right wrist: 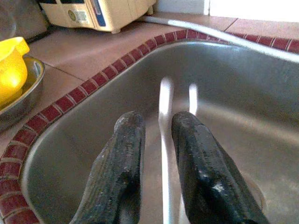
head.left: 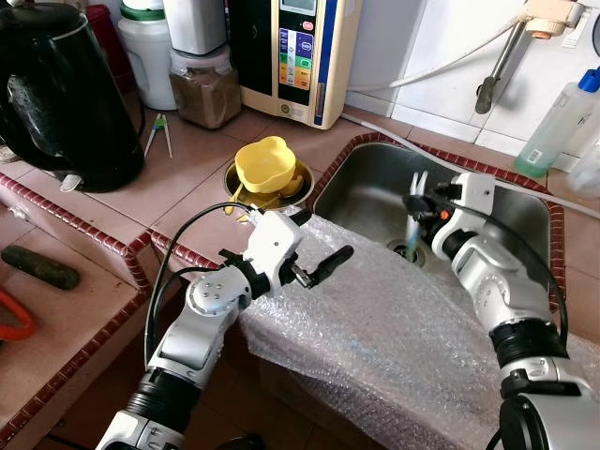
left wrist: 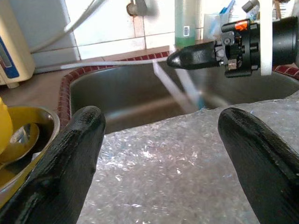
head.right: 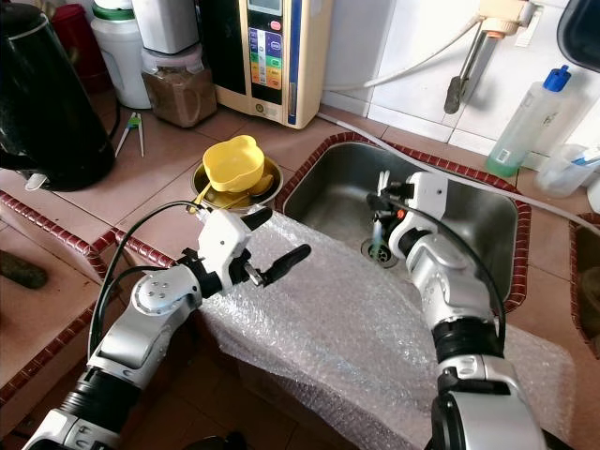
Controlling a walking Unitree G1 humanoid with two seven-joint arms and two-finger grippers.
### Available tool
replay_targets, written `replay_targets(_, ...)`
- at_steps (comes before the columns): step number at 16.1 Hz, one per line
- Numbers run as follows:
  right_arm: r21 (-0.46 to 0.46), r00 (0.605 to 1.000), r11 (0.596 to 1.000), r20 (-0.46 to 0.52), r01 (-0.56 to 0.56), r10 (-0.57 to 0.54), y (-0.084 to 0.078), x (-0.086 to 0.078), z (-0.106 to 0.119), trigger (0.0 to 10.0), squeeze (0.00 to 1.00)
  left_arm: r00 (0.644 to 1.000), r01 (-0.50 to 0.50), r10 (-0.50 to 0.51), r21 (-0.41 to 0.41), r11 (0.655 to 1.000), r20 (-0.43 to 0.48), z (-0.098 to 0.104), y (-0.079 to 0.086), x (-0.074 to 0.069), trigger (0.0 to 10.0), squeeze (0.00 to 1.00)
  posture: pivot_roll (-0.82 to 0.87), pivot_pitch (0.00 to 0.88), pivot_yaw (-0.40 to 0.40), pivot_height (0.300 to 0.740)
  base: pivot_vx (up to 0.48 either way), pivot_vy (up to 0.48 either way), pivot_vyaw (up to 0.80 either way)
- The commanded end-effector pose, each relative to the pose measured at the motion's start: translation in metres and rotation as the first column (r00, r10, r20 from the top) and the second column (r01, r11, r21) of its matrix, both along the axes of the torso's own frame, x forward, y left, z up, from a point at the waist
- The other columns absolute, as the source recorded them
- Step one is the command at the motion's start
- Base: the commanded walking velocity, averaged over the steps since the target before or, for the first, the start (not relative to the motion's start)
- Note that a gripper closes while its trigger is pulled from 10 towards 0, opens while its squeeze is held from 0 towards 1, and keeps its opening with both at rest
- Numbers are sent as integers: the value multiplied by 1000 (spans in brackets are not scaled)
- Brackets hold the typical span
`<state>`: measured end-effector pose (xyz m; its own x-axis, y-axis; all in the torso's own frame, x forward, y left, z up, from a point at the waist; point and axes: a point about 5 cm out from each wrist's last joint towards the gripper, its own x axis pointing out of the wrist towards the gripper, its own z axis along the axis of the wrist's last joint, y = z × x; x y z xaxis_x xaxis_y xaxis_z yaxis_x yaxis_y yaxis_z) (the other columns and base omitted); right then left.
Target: Kitchen organization
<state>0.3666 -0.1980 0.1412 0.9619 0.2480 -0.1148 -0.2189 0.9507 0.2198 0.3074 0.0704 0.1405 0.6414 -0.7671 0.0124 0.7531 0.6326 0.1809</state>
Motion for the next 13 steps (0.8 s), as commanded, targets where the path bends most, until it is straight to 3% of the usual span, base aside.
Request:
replay_targets(1, -4, 999, 1000, 39, -31, 31, 4, -3, 3, 10000, 1000, 1000, -11, 11, 5, 1000, 0, 0, -2, 0, 10000, 1000, -77, 55, -13, 740, 0, 0, 0)
replay_targets(2, -27, 994, 996, 67, -84, 85, 17, -6, 6, 10000, 1000, 1000, -21, 21, -2, 1000, -15, -1, -4, 1, 10000, 1000, -83, 56, -11, 740, 0, 0, 0)
replay_targets(5, -38, 989, 992, 82, -122, 125, 32, -10, 8, 10000, 1000, 999, -39, 38, 20, 999, 18, 0, -8, 4, 10000, 1000, -85, 59, -9, 740, 0, 0, 0)
replay_targets(8, -9, 978, 987, 135, -161, 161, 42, -15, 19, 10000, 1000, 981, -185, 184, 10, 983, 56, 8, -2, 21, 10000, 1000, -87, 59, -11, 740, 0, 0, 0)
replay_targets(10, -49, 946, 968, 204, -246, 251, 64, -26, 30, 10000, 1000, 930, -361, 363, -41, 932, 59, 20, 13, 40, 10000, 1000, -92, 60, -13, 740, 0, 0, 0)
replay_targets(13, -47, 906, 936, 240, -348, 348, 85, -41, 37, 10000, 1000, 849, -523, 526, -72, 849, 37, 27, 33, 58, 10000, 1000, -101, 62, -10, 740, 0, 0, 0)
